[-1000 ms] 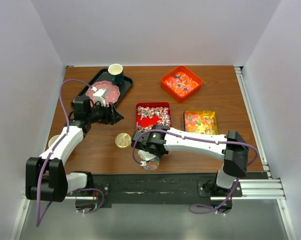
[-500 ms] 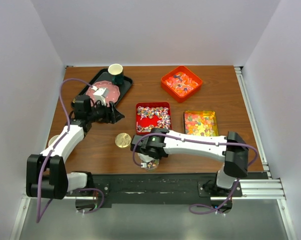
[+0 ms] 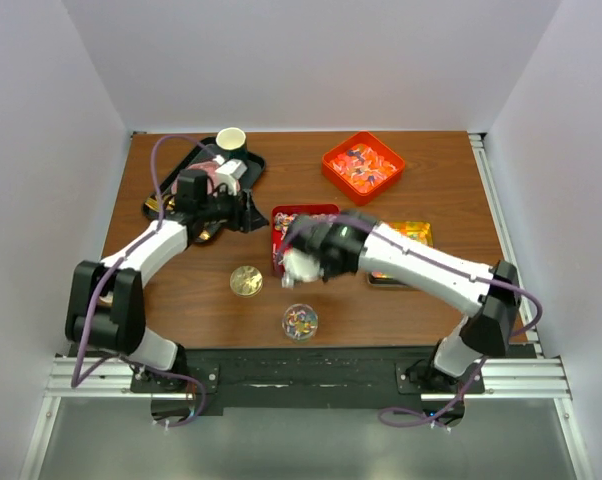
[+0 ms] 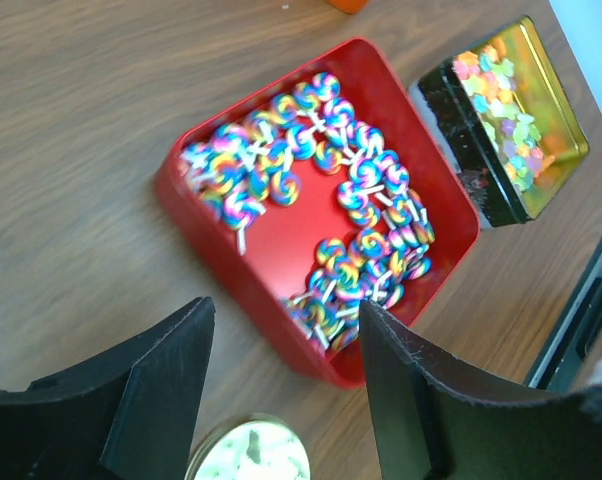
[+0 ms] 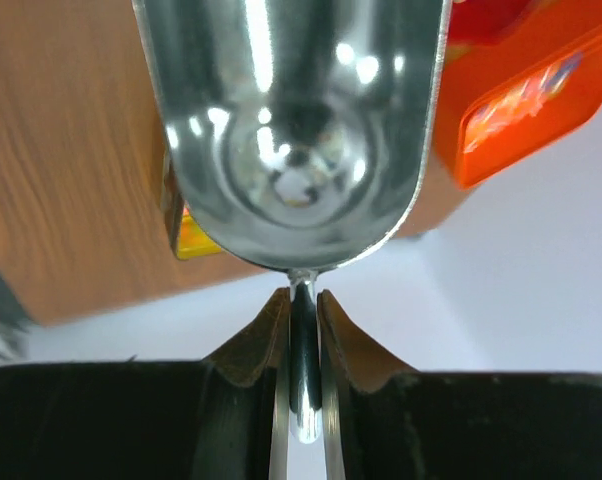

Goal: Pack the candies
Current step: Move the storage box to the center of the board.

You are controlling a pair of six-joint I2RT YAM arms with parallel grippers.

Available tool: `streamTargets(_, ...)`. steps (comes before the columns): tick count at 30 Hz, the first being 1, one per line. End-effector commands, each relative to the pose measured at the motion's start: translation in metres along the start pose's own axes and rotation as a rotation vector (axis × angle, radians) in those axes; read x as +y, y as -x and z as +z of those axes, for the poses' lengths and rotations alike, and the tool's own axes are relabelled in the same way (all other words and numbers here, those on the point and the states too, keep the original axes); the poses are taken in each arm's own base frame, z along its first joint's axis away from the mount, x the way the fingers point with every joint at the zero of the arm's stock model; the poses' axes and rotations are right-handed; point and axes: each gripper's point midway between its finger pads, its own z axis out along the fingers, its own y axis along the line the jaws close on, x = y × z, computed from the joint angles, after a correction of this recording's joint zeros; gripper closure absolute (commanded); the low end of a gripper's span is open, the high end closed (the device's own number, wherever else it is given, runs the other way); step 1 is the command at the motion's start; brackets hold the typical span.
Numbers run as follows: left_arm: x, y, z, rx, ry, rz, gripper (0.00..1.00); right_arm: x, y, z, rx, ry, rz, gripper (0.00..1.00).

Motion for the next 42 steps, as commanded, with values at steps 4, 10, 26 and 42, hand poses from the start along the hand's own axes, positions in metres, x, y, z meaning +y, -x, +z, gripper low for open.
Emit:
streamTargets(4, -0.019, 0.05, 0.038, 0.008, -0.099, 0.088, 0.36, -0.043, -0.058, 0.014, -0.13, 0.103, 0.754, 1.0)
streamTargets(10, -0.036, 0.039, 0.082, 0.125, -0.152, 0.118, 0.54, -0.079, -0.1, 0.033, -0.173, 0.133, 1.075, 1.0)
streamTargets(26, -0.004, 0.033, 0.181, 0.181, -0.104, 0.073, 1.0, -0.076, -0.117, 0.048, -0.12, 0.145, 1.09, 1.0)
streamTargets(42, 0.089, 0.118, 0.184, -0.001, 0.036, 0.21, 1.0, -0.136, -0.095, 0.116, -0.192, 0.217, 1.212, 1.0)
